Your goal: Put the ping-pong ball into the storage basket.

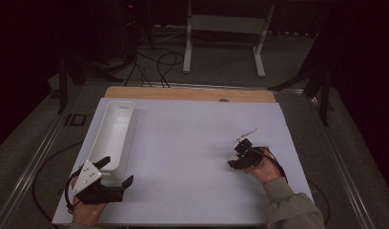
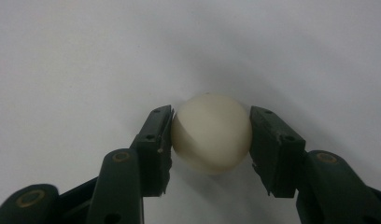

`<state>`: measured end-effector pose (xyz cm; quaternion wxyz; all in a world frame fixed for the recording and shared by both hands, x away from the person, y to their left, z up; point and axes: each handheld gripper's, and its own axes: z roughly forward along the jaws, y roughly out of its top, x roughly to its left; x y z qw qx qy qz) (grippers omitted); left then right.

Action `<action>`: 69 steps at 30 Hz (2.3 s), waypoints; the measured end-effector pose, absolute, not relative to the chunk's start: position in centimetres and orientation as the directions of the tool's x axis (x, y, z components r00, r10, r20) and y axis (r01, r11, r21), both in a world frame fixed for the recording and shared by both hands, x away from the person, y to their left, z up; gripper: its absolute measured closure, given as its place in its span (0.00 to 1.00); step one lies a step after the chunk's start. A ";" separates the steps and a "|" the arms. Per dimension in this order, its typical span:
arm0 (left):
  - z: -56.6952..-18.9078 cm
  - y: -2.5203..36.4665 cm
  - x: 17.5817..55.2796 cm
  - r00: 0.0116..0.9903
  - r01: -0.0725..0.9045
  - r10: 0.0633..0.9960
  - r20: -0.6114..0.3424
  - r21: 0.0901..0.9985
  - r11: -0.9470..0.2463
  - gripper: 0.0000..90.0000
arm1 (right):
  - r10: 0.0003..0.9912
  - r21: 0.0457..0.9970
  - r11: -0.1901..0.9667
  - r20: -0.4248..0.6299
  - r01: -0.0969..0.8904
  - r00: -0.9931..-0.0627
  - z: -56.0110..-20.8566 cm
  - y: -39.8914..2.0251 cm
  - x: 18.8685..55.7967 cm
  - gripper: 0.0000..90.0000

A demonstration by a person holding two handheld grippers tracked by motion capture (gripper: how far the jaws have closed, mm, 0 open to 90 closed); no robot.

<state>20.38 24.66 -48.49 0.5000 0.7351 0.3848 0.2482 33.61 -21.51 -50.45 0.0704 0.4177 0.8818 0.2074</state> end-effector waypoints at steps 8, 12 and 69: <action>-48.5 24.6 20.4 0.581 0.318 0.814 -0.020 0.926 -0.204 0.00 | 0.767 0.432 0.560 0.050 0.707 -0.639 -50.2 -21.6 33.5 0.56; -48.5 24.6 20.4 0.581 0.319 0.813 -0.020 0.925 -0.205 0.00 | 0.770 0.437 0.557 0.047 0.706 -0.637 -50.1 -21.7 33.5 0.56; -48.5 24.7 20.4 0.579 0.322 0.815 -0.023 0.925 -0.203 0.00 | 0.741 0.517 0.583 -0.022 0.627 -0.671 -45.2 -20.5 32.9 0.56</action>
